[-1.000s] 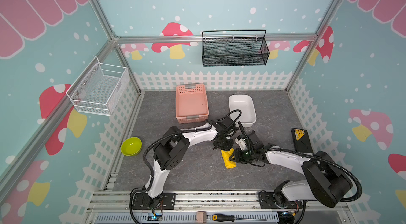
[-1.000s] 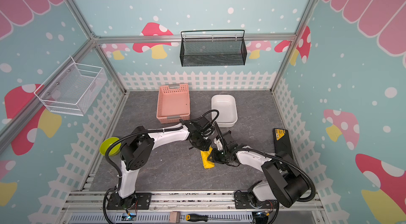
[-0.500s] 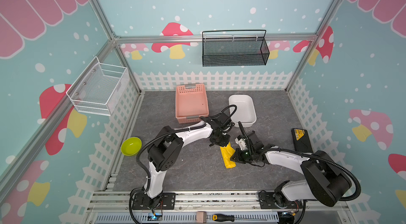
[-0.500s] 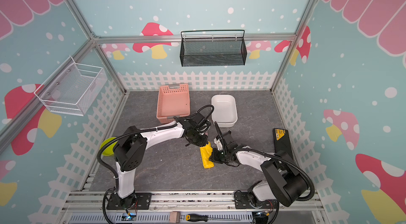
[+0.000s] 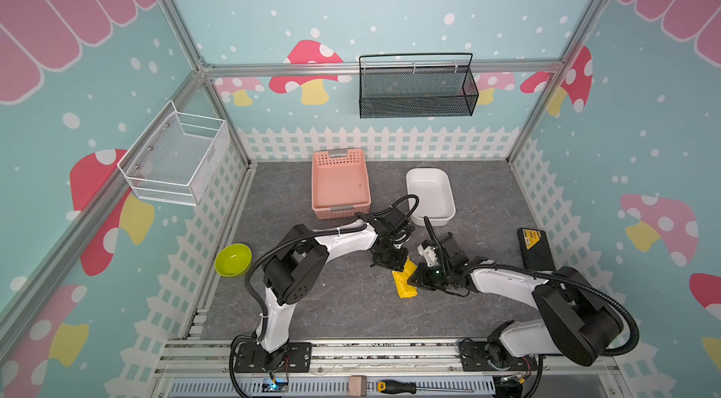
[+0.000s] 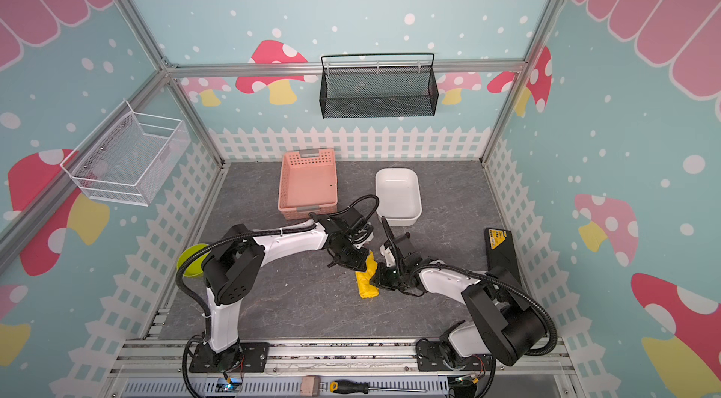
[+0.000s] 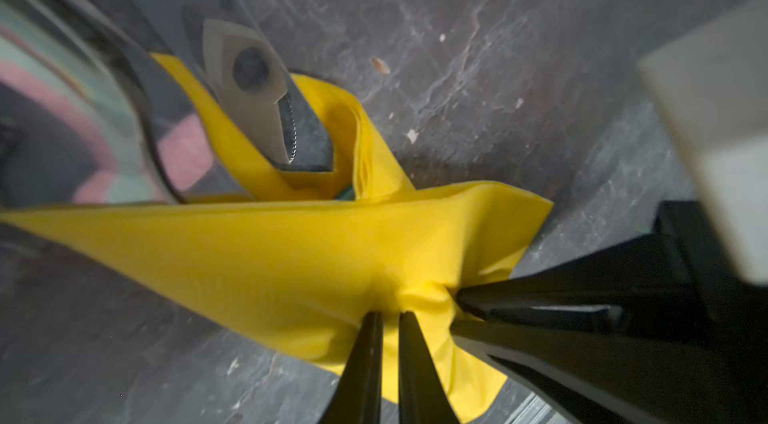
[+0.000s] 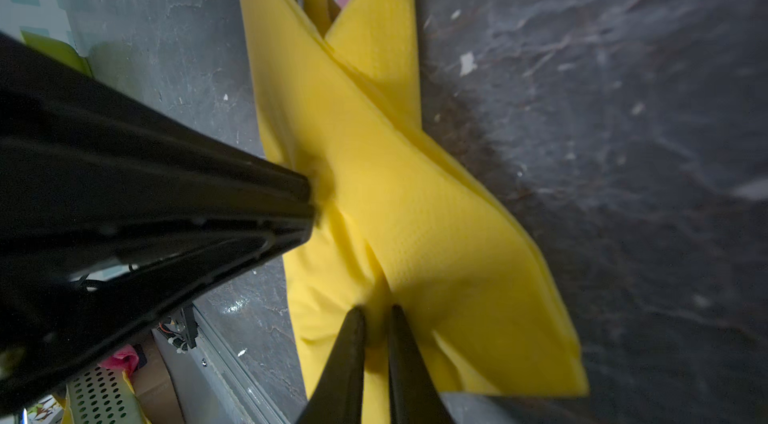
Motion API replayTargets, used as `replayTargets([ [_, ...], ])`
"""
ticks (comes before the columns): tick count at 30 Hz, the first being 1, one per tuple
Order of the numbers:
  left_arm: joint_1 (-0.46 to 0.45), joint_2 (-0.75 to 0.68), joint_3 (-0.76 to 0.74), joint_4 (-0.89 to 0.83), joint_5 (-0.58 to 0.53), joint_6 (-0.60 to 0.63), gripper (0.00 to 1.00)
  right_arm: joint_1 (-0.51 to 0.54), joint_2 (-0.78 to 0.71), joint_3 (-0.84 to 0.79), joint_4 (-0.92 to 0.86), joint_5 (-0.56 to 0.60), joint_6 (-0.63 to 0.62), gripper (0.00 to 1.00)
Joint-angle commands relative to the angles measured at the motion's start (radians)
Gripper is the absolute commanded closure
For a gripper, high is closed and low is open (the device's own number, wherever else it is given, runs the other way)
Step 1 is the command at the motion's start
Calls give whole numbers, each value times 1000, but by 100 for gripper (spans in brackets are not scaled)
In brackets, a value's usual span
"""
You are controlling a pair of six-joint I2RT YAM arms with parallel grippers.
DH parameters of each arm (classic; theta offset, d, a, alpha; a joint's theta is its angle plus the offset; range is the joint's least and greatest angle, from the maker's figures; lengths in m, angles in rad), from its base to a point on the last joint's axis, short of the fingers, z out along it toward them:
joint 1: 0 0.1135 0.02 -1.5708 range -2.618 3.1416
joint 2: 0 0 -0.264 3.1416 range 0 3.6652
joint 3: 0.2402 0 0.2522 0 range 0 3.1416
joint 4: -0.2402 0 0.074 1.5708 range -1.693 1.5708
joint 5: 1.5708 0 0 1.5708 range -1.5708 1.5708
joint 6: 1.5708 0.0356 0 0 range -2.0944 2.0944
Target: Place the utensils on the paper napkin and roll it up
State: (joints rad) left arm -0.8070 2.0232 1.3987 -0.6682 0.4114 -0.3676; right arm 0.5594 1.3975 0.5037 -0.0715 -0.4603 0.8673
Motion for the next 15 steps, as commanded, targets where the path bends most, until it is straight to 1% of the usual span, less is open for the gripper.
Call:
replayTargets([
  [1,-3,32,-13,2,5,-1,88,6,-31,-10,-53,36,22,81],
  [7,13,43,-31,3,-5,6,89,-11,-157,-34,-80,34,72,67],
  [11,17,42,-40,2,-9,8,89,-38,-238,-104,-72,-9,121,59],
  [15,17,43,-40,2,-10,6,89,-50,-270,-177,-10,-68,169,54],
])
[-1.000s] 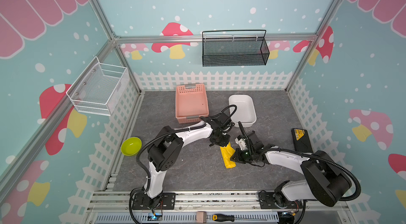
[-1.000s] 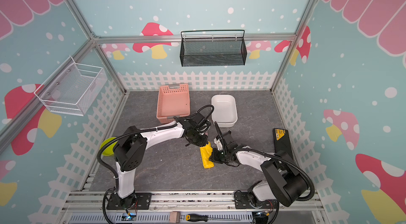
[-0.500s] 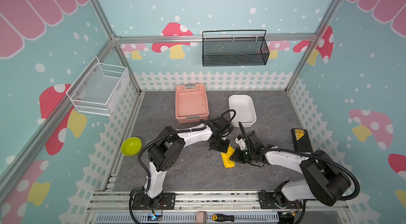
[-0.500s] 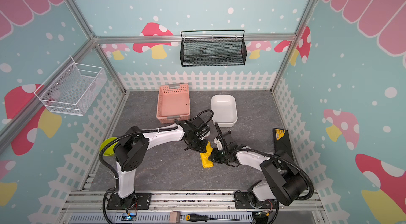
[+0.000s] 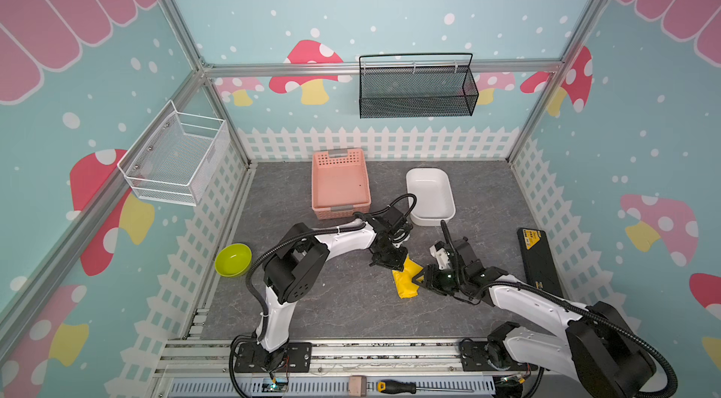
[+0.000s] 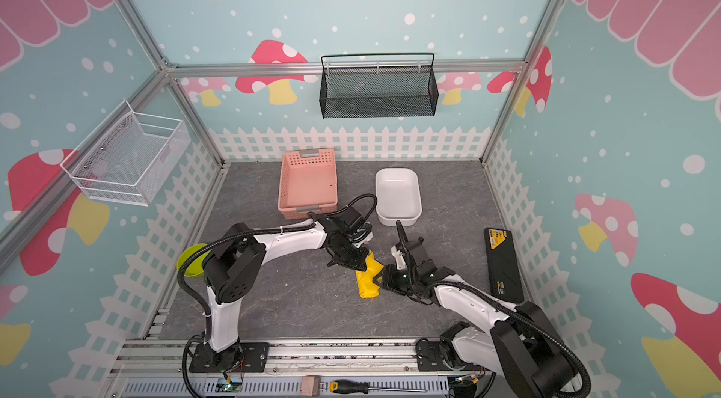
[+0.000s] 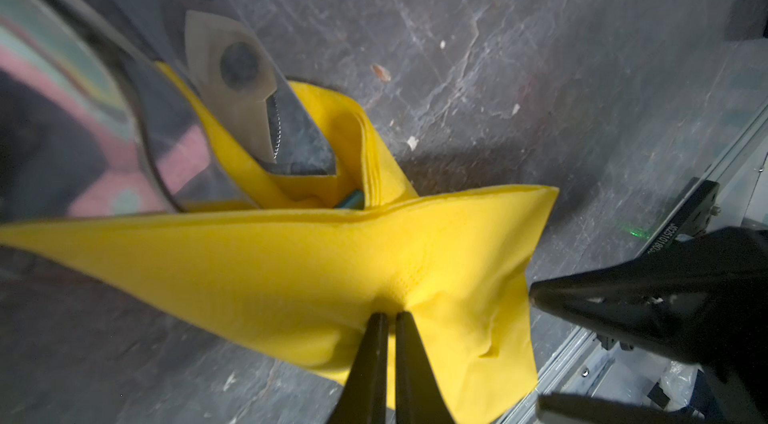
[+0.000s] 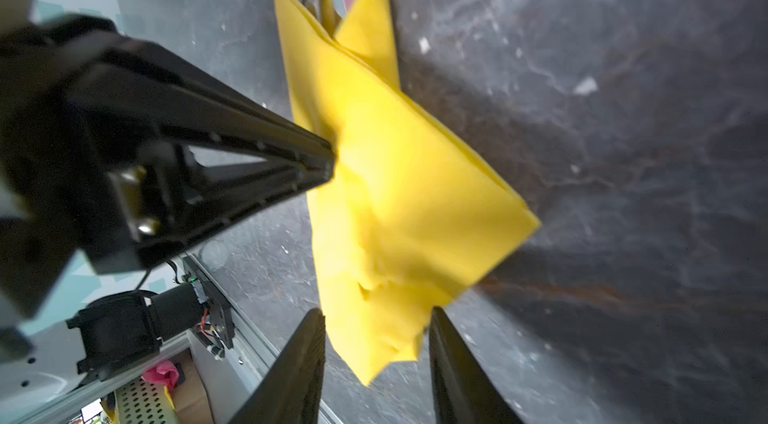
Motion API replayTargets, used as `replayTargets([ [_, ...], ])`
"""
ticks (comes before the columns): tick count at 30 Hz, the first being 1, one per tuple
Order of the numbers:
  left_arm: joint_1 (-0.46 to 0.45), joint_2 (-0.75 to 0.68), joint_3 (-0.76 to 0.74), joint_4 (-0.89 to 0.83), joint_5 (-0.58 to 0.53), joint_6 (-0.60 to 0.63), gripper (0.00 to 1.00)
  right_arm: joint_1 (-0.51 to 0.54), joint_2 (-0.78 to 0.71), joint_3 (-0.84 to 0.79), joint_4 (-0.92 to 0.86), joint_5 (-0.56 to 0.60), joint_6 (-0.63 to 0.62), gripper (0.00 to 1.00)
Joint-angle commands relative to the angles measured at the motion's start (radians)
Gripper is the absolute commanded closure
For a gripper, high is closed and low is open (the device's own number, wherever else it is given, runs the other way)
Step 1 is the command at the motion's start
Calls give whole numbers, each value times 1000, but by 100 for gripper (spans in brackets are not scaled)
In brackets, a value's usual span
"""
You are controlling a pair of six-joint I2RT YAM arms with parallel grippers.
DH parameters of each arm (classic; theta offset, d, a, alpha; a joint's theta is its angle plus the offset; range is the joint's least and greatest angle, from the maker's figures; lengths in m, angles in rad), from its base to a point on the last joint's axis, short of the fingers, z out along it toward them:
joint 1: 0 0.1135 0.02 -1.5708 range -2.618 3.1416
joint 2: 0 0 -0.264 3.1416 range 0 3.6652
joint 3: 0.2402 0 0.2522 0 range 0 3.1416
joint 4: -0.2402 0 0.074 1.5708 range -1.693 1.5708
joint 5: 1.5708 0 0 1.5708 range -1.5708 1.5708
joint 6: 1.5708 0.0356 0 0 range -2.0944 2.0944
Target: Place the utensils on the paper napkin and roll it up
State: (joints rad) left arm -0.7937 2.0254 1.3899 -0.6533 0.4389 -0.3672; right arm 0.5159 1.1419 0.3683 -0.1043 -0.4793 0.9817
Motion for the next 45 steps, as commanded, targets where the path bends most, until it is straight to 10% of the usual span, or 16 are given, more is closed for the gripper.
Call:
replayTargets([
  [1,4,41,-29,-12,-37,7,89,-10,-13,-63,63,-73,72,52],
  [13,4,34,-34,-12,-51,5,89,-18,133,-140,336,-178,173,48],
  [37,5,-12,-38,5,-90,-7,90,-23,146,-148,368,-150,183,99],
  [45,75,-206,-146,138,-50,-120,81,-29,107,-155,367,-143,207,100],
])
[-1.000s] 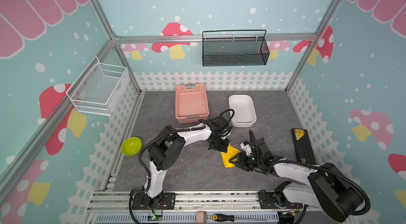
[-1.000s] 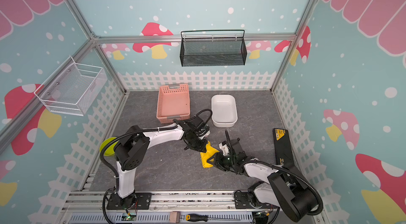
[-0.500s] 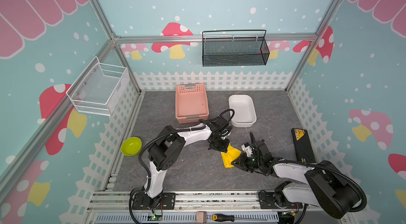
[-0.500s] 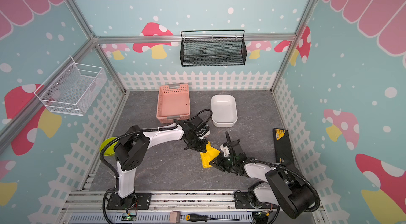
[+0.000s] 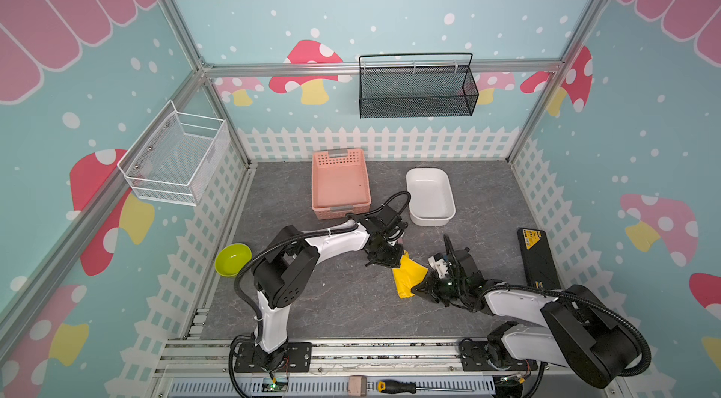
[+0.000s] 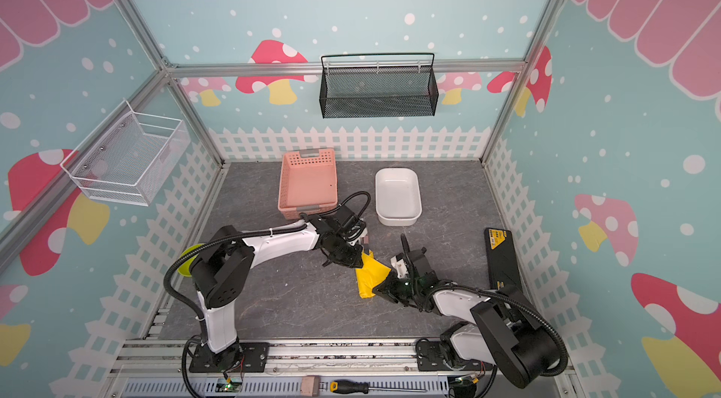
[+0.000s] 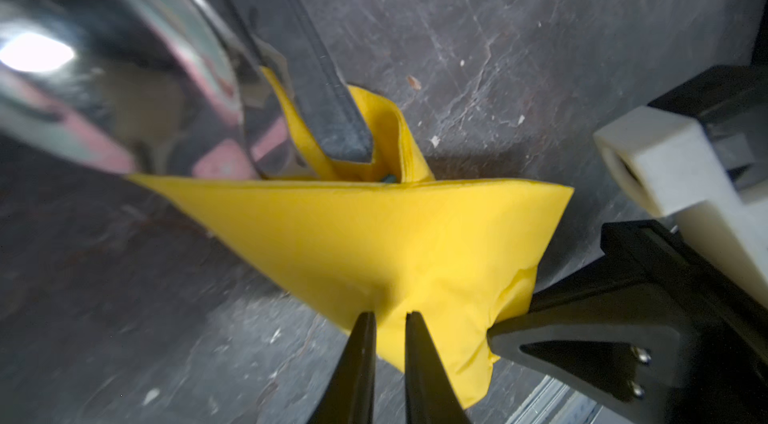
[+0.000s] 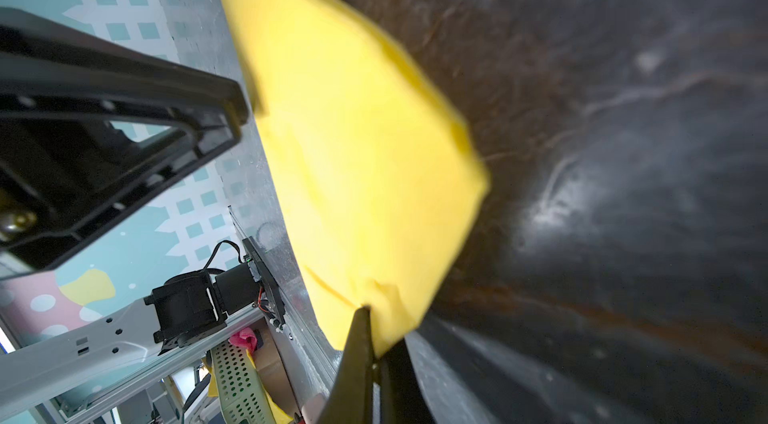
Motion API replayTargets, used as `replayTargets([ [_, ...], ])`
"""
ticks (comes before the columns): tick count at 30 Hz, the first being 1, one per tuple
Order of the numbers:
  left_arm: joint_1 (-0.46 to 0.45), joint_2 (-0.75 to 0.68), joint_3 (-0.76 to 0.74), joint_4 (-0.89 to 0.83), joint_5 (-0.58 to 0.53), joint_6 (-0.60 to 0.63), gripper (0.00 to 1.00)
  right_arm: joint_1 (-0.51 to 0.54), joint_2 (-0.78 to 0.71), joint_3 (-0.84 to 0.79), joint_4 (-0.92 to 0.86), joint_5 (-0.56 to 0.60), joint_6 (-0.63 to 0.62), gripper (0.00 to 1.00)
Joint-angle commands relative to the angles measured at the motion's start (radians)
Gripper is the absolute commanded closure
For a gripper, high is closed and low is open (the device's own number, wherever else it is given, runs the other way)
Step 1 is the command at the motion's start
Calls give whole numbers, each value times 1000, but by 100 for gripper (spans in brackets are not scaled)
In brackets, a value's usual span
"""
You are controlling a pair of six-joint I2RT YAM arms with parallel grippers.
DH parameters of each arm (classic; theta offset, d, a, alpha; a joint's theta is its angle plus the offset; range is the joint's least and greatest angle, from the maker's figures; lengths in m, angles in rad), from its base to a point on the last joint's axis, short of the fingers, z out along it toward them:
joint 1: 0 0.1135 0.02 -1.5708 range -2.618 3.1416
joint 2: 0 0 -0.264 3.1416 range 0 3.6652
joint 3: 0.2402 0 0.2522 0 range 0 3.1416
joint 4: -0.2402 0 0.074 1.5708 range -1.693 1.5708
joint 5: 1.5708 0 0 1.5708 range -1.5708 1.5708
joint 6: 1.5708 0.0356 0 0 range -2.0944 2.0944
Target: Place the utensils on the paper napkin and roll it up
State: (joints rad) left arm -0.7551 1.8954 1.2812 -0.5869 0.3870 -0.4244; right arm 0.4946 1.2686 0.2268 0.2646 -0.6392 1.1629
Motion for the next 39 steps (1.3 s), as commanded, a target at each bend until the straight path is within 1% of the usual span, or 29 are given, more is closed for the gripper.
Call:
replayTargets([
  [1,56,-105,-85,121,39,-101,80,-9,-27,-14,-1,20,30,100],
  [4,103,-170,-239,299,167,-250,73,-12,-44,-20,8,18,47,100],
  [6,115,-192,-321,404,223,-332,67,-14,-53,-25,22,15,64,100],
  [8,119,-196,-381,485,263,-399,62,-15,-61,-33,39,13,80,100],
  [11,121,-186,-472,655,311,-520,58,-18,-72,-46,67,8,105,100],
  [13,123,-168,-513,730,329,-571,56,-18,-78,-54,83,7,121,100],
  [16,126,-145,-555,820,346,-629,54,-18,-89,-68,102,7,143,100],
  [21,124,-118,-606,951,336,-706,53,-18,-104,-97,133,9,173,100],
  [26,113,-100,-633,1030,336,-756,51,-18,-104,-142,264,-1,273,100],
  [29,105,-95,-664,1068,324,-790,48,-18,-98,-174,331,-12,320,100],
  [31,102,-83,-688,1125,323,-826,46,-19,-92,-179,359,-16,344,100],
  [37,49,-24,-726,1311,337,-943,43,-18,-69,-177,414,-31,382,100],
  [39,29,-1,-748,1406,336,-1003,42,-18,-57,-175,433,-37,394,100],
])
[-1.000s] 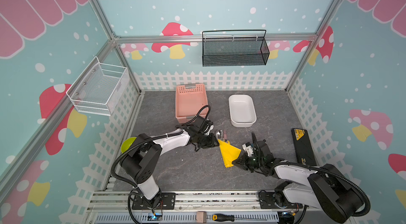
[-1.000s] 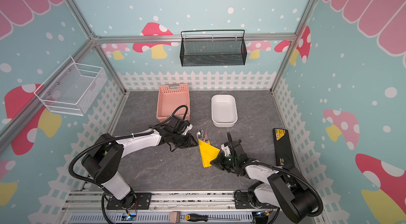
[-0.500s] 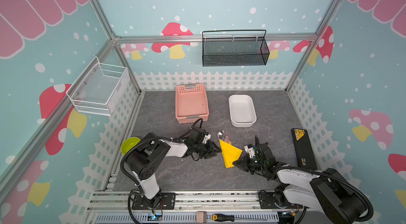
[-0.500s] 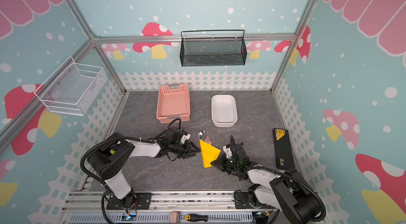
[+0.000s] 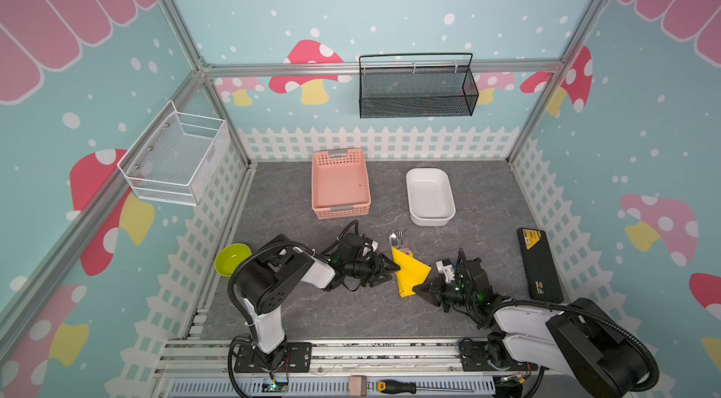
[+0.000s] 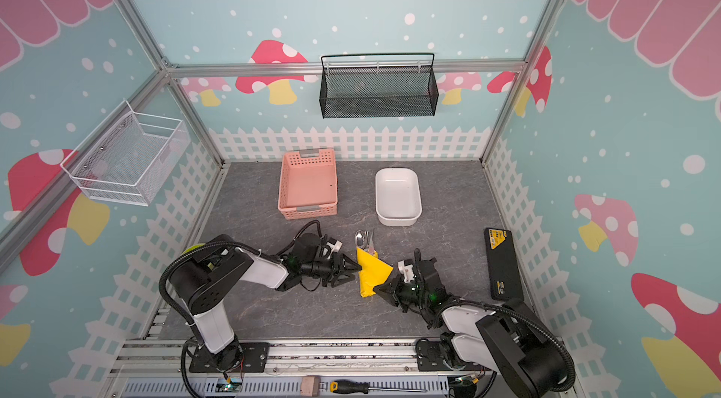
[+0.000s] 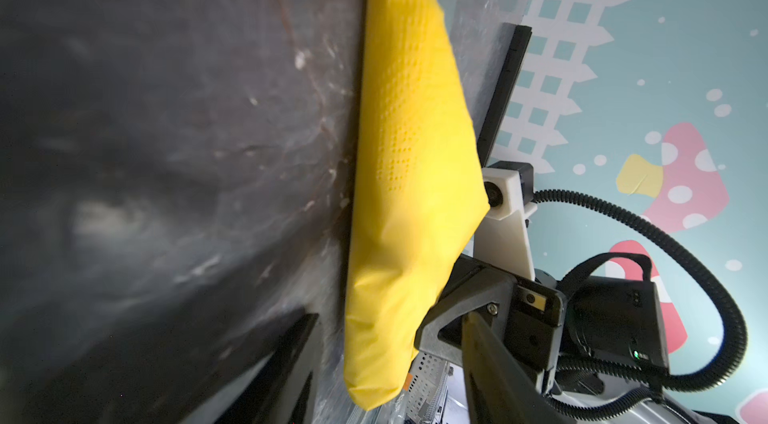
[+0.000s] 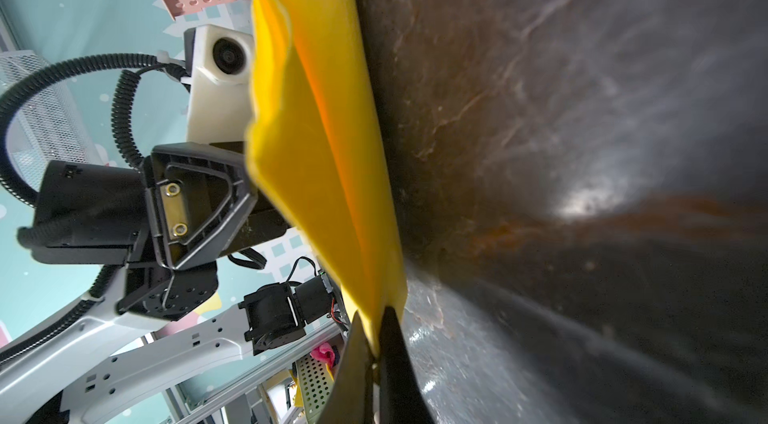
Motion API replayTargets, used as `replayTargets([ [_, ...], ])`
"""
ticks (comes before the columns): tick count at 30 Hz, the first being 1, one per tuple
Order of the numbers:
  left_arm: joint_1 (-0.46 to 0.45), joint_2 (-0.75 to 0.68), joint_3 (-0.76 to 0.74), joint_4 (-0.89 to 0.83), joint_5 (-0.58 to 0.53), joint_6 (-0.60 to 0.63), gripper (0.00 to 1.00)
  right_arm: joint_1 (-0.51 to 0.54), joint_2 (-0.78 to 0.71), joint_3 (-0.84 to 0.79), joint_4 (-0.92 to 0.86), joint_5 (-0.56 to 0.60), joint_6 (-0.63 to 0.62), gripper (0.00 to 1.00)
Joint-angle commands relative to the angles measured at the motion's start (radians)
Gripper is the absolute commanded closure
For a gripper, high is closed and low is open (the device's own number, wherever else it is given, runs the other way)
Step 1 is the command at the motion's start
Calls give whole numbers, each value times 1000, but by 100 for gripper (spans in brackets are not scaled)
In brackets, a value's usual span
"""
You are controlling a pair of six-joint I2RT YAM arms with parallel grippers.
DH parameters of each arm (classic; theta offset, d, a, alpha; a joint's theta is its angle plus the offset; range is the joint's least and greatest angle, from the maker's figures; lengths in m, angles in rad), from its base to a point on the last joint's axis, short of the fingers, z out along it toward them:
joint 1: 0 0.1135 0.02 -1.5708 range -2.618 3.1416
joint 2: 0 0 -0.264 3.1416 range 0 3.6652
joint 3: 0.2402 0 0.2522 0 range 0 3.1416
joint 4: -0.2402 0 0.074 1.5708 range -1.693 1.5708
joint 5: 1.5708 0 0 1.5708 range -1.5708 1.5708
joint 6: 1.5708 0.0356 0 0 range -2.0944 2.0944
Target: Place the utensils on the paper napkin and roll it up
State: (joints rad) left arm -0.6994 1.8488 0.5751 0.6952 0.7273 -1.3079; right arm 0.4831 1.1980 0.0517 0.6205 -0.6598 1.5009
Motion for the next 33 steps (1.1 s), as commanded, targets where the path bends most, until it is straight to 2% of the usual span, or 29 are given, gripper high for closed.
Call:
replayTargets([
  [1,-34,53,-54,165,-10,-146,41,-7,16,0,84,-18,58,100],
  [7,-73,101,-127,366,-52,-254,35,-7,25,5,102,-30,67,100],
  [20,-144,186,-139,508,-131,-376,29,-8,12,0,111,-49,72,100],
  [28,-151,140,-185,455,-196,-398,27,-9,5,0,118,-48,85,100],
  [33,-234,92,-197,403,-232,-445,24,-13,-9,0,117,-54,95,100],
])
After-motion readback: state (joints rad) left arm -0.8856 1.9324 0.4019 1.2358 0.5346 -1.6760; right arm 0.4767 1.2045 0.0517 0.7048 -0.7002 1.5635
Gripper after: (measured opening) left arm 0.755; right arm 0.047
